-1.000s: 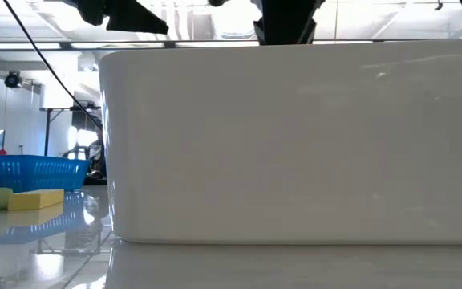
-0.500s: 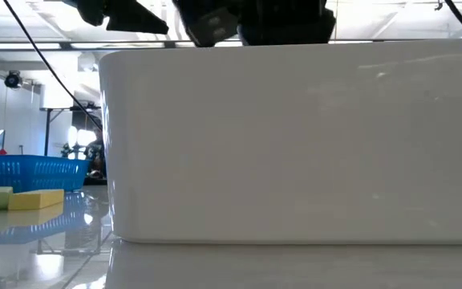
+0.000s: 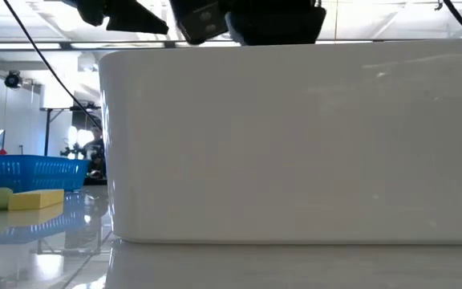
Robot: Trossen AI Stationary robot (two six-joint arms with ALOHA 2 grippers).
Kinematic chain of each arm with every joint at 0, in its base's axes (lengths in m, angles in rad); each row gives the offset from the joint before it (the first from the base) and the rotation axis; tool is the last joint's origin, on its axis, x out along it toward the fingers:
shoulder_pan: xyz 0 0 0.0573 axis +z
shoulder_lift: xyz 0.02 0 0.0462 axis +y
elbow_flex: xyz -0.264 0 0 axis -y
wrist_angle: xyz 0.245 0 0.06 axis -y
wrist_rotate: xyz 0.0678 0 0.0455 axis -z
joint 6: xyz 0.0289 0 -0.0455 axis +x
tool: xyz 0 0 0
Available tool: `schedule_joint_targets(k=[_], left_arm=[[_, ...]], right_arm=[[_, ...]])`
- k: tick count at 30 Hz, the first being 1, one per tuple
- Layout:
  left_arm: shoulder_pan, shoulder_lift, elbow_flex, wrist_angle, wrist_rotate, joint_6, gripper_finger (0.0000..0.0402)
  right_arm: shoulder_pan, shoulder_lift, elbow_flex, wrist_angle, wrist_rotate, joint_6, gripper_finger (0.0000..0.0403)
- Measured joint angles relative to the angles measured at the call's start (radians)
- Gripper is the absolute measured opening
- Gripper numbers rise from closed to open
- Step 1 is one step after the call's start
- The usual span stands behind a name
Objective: Sort & place blocks by color
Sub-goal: Put the green block into the blue bin
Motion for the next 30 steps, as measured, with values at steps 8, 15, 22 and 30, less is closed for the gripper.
schedule_joint_targets(k=[8,15,22,30], left_arm=[[0.000,0.000,0.000,0.007,0.000,-0.007,0.0270],[-0.004,0.000,0.000,0.004,0.003,-0.159,0.0270],[-0.027,0.040,-0.001,0.013,0.102,-0.339,0.0270],[-0.034,0.126,0.011,0.047,0.109,-0.468,0.0270]], right_arm=[[0.025,-0.101,-0.006,-0.124,0.235,-0.175,0.0199],[0.048,-0.277,-0.190,0.112,0.436,-0.425,0.0200],[-0.004,-0.556,-0.637,0.605,0.438,-0.626,0.0201],[-0.067,-0.838,-1.026,1.158,0.354,-0.823,0.0201]])
